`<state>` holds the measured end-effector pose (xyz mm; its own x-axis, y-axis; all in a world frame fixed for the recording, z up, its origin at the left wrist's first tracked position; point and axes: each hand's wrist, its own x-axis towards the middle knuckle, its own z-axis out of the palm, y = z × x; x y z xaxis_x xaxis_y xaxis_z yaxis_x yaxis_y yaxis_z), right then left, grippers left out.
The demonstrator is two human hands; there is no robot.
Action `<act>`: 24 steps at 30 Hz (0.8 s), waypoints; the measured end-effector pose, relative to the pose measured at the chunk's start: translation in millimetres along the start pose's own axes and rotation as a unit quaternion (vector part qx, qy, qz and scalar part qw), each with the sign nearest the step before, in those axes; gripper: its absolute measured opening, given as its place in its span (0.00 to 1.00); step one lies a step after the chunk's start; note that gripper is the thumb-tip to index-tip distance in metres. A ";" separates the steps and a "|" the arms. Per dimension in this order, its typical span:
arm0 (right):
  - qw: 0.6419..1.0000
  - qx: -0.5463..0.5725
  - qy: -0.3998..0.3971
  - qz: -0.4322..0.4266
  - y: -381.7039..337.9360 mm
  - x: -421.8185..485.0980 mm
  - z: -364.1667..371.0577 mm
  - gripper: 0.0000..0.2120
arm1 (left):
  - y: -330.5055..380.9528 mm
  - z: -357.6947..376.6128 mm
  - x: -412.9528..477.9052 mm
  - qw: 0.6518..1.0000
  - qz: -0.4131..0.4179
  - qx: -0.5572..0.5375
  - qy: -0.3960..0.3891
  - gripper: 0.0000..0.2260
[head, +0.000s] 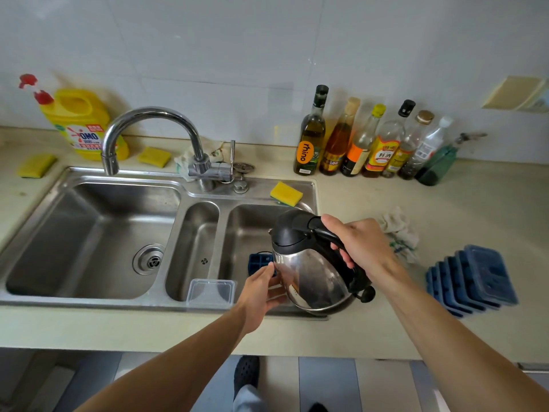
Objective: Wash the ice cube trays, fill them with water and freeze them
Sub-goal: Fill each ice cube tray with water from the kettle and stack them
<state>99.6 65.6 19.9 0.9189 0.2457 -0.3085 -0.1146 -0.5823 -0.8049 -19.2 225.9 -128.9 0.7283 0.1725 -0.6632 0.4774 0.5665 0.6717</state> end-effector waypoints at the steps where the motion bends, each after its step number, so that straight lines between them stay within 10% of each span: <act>1: 1.000 -0.001 0.000 0.002 -1.5 0.8 0.9 0.30 | 0.6 -0.8 0.6 1.000 -0.001 -0.001 0.001 0.16; 24: 1.000 -0.004 -0.009 0.015 -7.7 -2.4 4.5 0.29 | 0.8 -4.1 0.4 0.999 -0.019 -0.032 0.034 0.14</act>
<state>96.5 73.0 24.6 0.9082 0.2425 -0.3410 -0.1379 -0.5958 -0.7912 -20.5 229.8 -130.0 0.6744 0.2021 -0.7101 0.4709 0.6230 0.6246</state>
